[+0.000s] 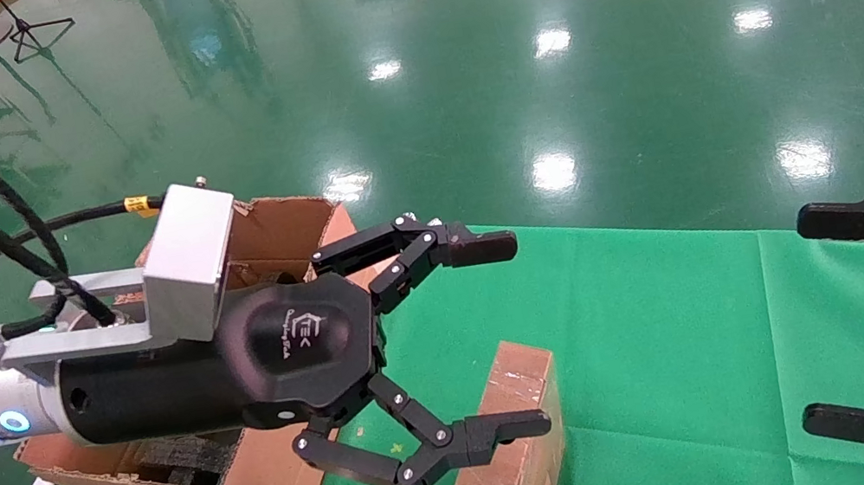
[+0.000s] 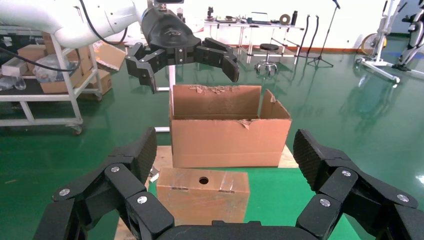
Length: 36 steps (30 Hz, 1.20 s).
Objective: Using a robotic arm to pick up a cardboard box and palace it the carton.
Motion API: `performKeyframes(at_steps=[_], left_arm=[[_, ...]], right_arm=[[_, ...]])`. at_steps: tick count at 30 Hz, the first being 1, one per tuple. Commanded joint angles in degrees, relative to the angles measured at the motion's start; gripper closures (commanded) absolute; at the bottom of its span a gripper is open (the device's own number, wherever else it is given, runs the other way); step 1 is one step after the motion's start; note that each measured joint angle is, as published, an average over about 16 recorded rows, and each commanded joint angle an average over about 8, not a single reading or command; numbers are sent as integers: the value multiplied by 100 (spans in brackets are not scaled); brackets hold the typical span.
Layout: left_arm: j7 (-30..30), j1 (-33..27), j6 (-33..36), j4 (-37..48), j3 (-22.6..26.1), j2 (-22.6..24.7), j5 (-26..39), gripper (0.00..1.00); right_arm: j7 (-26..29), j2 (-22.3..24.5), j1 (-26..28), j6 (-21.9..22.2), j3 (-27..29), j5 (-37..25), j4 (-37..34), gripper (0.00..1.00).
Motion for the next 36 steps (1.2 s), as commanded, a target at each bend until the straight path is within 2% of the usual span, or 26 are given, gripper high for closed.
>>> performKeyframes(at_steps=[1,13,15,16,21,23,24,28,36], left_arm=[[0,0,0,0,0,0,0,0],[1,3,1,-4,-3,0,-2,0],[8,-2,3,-10,-1,-9,15,0],[15,-7,6,-17,2,-16,32,0],[87,-157,-6,-125,71,-111,388,0],[104,-294,-26,-194,134,-152,659,0],[103,-374,-38,-221,173,-159,798,0],[54,-655,-52,-266,316,-126,1198,0],[31,-843,35,-244,409,-37,1309,0]], right_arm=[[0,0,0,0,0,0,0,0],[0,0,0,0,0,0,0,2],[0,0,0,0,0,0,0,14],[0,0,0,0,0,0,0,23],[0,0,0,0,0,0,0,83],[0,0,0,0,0,0,0,96],[0,0,0,0,0,0,-1,100],[0,0,0,0,0,0,-1,100],[-1,1,0,1,0,0,-2,100]])
